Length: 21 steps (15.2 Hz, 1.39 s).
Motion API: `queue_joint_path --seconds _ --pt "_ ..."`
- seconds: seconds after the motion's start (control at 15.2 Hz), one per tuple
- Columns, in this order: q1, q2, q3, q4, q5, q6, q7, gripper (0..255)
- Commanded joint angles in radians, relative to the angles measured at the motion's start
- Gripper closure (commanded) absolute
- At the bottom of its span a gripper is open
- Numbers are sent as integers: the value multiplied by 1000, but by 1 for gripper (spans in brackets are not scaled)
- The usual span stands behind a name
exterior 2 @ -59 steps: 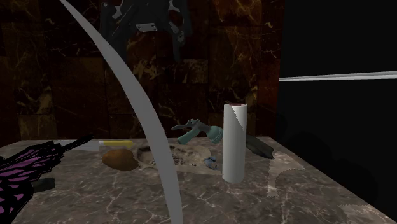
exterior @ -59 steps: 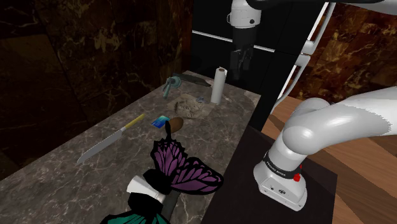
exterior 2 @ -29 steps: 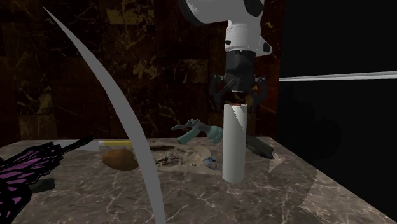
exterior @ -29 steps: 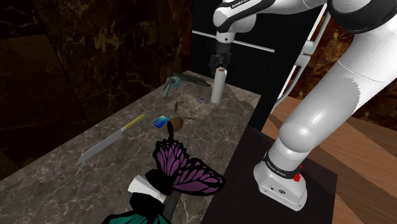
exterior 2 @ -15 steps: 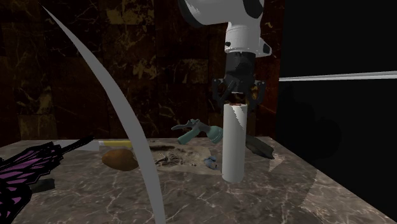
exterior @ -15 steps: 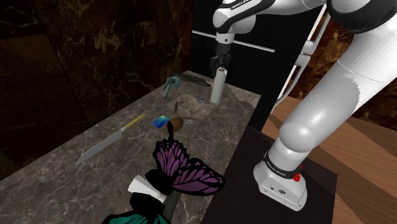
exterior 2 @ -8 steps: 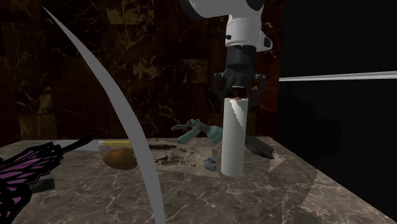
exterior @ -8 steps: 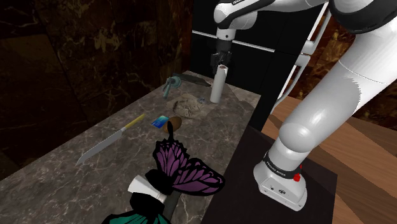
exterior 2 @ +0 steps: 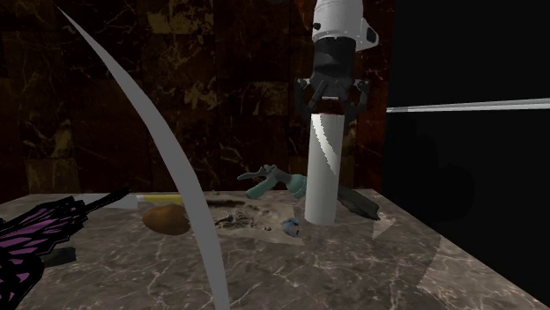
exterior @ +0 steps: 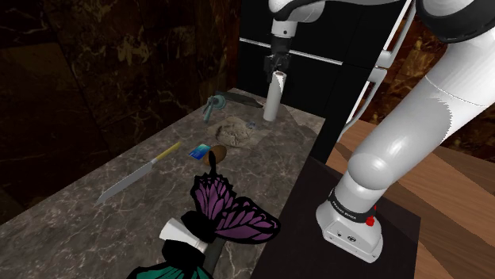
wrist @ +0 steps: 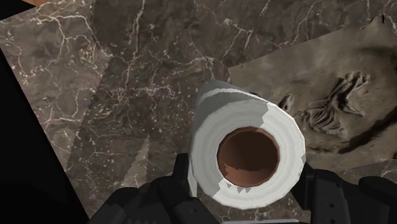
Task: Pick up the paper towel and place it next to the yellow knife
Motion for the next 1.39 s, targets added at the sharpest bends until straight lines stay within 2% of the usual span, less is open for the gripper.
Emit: queue_joint_path --seconds 0.0,1.32 --pt "0 -7 1 18 -1 -25 2 255" --pt "3 1 4 296 1 -295 9 255"
